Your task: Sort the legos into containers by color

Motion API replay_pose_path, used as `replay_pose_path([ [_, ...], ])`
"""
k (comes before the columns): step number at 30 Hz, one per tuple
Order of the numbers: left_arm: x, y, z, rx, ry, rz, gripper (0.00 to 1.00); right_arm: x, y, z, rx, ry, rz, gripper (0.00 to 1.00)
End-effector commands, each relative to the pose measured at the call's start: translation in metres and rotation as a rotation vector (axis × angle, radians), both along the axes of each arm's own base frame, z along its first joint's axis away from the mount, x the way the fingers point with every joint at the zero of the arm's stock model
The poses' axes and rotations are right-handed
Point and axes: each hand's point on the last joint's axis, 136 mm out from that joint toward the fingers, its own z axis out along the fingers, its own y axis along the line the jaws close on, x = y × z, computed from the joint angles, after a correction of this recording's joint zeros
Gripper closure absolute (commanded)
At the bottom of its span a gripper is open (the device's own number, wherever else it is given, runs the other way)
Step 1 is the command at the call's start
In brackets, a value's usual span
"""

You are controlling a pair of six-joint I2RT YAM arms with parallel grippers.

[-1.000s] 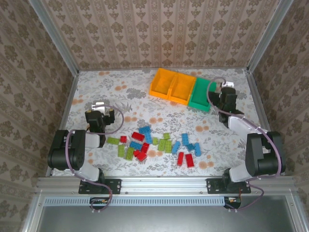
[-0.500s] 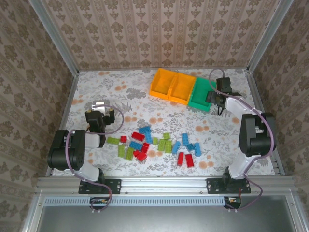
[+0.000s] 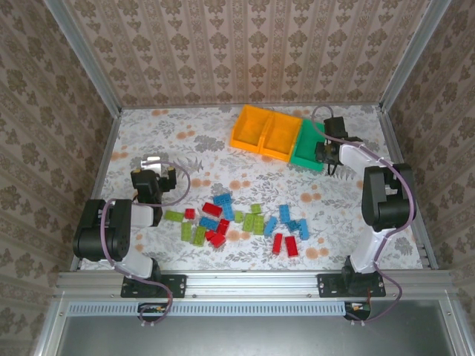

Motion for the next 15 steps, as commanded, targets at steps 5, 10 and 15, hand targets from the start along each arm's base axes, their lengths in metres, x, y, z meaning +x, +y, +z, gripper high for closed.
replay_pose_path([
  [5,0.006,0.000,0.012,0.004,-0.042,-0.003,0.00,-0.004,0.042,0.004,-0.019,0.013,0.171,0.85],
  [10,0.005,-0.001,0.013,0.006,-0.047,-0.004,0.00,-0.011,0.065,0.004,-0.025,0.010,0.241,0.87],
  [15,-0.011,0.006,0.045,0.110,-0.105,0.137,0.00,-0.017,0.081,0.005,-0.008,0.011,0.260,0.86],
])
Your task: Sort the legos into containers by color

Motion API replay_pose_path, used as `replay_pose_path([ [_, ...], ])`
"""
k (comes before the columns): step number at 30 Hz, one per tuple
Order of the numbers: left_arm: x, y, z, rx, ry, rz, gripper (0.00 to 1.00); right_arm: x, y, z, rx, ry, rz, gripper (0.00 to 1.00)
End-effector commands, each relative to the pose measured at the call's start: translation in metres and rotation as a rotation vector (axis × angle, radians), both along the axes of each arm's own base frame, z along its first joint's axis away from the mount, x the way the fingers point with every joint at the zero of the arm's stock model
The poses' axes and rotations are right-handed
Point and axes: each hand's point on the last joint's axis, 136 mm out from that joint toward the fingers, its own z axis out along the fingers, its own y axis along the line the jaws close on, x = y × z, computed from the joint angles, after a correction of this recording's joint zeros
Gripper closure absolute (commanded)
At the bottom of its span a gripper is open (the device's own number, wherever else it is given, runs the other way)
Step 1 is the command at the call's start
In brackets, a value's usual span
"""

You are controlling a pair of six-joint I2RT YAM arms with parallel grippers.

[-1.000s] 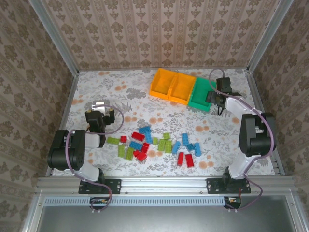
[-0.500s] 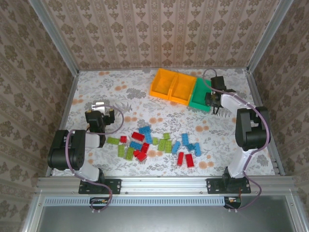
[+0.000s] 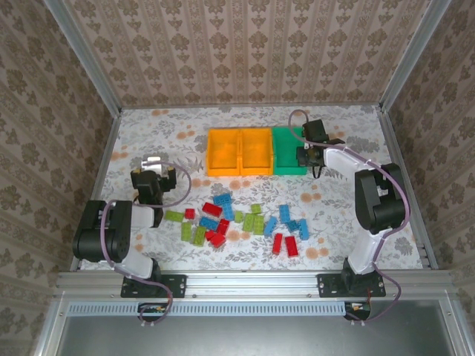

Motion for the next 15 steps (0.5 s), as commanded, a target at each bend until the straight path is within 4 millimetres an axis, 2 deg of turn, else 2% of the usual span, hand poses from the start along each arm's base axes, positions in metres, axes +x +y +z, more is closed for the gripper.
replay_pose_path([
  [1,-0.006,0.002,0.043,0.091,-0.012,0.110,0.00,-0.012,0.013,0.005,0.000,0.006,0.064,0.87],
  [3,-0.002,-0.007,0.056,0.051,0.124,0.096,0.00,-0.014,0.020,0.006,-0.003,0.002,0.088,0.87],
  [5,-0.007,-0.010,0.062,0.011,0.229,0.146,0.00,-0.016,0.025,0.005,-0.010,0.007,0.103,0.87],
  [7,-0.015,-0.031,0.065,-0.007,0.273,0.101,0.00,-0.017,0.025,0.004,-0.021,0.009,0.099,0.84],
  [9,-0.024,-0.056,0.067,0.003,0.278,0.034,0.00,-0.018,0.023,0.006,-0.026,0.003,0.083,0.71],
  [12,-0.043,-0.072,0.062,-0.070,0.330,0.023,0.00,-0.018,0.019,0.015,-0.029,-0.019,0.053,0.29],
  [15,-0.061,-0.072,0.054,-0.156,0.379,0.058,0.00,-0.022,0.020,0.035,-0.005,-0.066,0.050,0.21],
])
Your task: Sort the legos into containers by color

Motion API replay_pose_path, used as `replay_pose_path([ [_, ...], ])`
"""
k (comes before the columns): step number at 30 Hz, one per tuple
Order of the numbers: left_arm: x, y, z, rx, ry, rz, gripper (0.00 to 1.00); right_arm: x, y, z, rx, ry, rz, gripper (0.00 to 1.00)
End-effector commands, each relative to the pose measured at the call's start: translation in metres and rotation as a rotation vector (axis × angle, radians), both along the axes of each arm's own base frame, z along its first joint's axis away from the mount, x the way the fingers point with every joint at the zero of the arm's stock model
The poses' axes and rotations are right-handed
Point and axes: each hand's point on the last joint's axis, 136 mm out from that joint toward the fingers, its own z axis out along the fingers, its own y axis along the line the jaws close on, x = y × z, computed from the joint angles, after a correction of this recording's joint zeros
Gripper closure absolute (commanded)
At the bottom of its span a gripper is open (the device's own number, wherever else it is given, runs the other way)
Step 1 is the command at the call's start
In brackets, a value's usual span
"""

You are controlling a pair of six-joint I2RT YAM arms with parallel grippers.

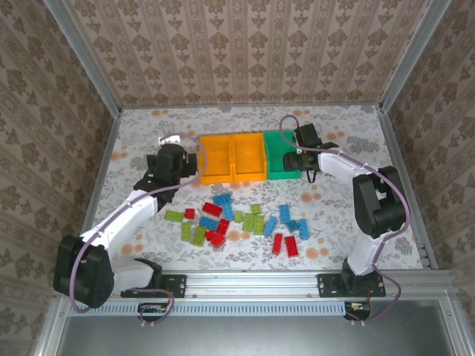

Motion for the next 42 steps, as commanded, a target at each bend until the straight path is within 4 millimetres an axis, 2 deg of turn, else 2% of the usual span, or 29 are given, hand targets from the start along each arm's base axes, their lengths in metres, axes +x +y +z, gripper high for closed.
replay_pose_path([
  [1,-0.040,0.016,-0.032,-0.071,0.171,0.096,0.00,-0.009,-0.005,0.037,0.017,-0.075,-0.025,0.19],
  [4,-0.059,0.010,-0.042,-0.163,0.190,0.083,0.00,-0.027,-0.001,0.053,0.070,-0.097,-0.012,0.14],
  [7,-0.079,-0.005,-0.050,-0.235,0.180,0.038,0.00,-0.056,0.001,0.050,0.132,-0.030,-0.038,0.13],
  [9,-0.090,-0.006,-0.054,-0.249,0.166,0.022,0.00,-0.076,0.010,0.039,0.155,0.047,-0.015,0.15],
  [13,-0.106,-0.007,-0.054,-0.258,0.145,-0.008,0.00,-0.120,0.028,0.005,0.119,0.200,0.022,0.18],
  [16,-0.115,-0.009,-0.055,-0.256,0.137,-0.038,0.00,-0.139,0.036,-0.018,0.107,0.263,-0.005,0.21],
  [20,-0.123,-0.016,-0.055,-0.251,0.128,-0.094,0.00,-0.150,0.054,-0.034,0.111,0.298,-0.004,0.23],
  [23,-0.127,-0.023,-0.055,-0.240,0.118,-0.135,0.00,-0.151,0.063,-0.039,0.084,0.307,0.013,0.24],
  [33,-0.133,-0.041,-0.053,-0.194,0.101,-0.202,0.00,-0.156,0.062,-0.055,0.015,0.351,0.012,0.37],
  [42,-0.132,-0.045,-0.051,-0.180,0.092,-0.207,0.00,-0.154,0.064,-0.052,0.005,0.339,0.017,0.65],
])
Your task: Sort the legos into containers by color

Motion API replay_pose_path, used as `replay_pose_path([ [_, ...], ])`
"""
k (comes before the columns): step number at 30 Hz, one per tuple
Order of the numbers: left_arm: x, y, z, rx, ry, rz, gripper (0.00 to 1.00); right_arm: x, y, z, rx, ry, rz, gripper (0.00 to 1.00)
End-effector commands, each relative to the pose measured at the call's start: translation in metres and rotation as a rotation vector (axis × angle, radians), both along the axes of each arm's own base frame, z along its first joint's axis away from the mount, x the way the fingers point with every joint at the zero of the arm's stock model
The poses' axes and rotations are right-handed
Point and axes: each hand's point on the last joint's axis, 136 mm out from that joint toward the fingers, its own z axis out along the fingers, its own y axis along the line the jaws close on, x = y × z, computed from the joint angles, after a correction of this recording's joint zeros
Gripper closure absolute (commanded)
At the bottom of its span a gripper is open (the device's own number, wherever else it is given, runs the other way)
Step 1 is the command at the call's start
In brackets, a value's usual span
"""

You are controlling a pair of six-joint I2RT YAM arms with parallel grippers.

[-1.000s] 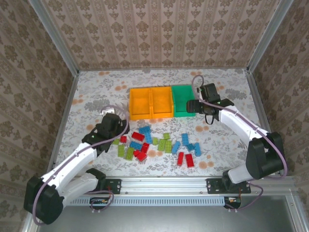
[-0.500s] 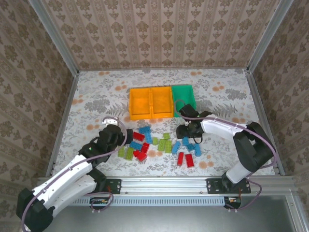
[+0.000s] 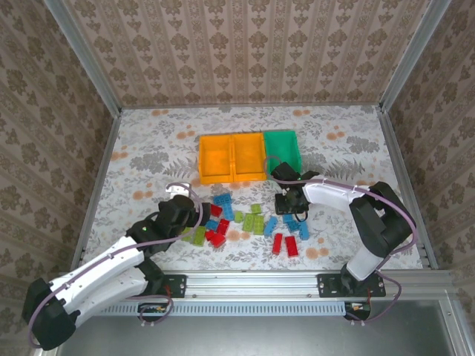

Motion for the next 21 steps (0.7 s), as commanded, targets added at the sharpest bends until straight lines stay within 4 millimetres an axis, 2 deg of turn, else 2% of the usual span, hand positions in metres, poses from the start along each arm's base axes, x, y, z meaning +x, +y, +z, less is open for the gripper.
replay_pose_path([
  [1,0.003,0.002,0.006,0.015,-0.029,0.013,0.00,0.002,-0.003,0.009,-0.022,-0.019,-0.012,0.67],
  [5,0.004,0.004,0.005,0.024,-0.031,0.020,0.00,0.015,-0.002,0.035,-0.001,-0.116,-0.019,0.72],
  [7,0.003,0.004,0.004,0.029,-0.028,0.020,0.00,0.027,-0.003,0.055,-0.002,-0.204,-0.017,0.74],
  [10,0.003,0.003,0.004,0.035,-0.024,0.013,0.00,0.056,-0.002,0.090,-0.003,-0.364,-0.023,0.75],
  [13,0.002,0.000,0.003,0.040,-0.019,0.002,0.00,0.087,-0.002,0.116,-0.022,-0.470,-0.030,0.75],
  [16,0.001,-0.008,0.004,0.047,-0.022,-0.029,0.00,0.119,-0.001,0.129,-0.024,-0.504,-0.043,0.75],
  [21,-0.003,-0.030,0.003,0.055,-0.022,-0.117,0.00,0.168,-0.004,0.127,-0.048,-0.517,-0.077,0.75],
])
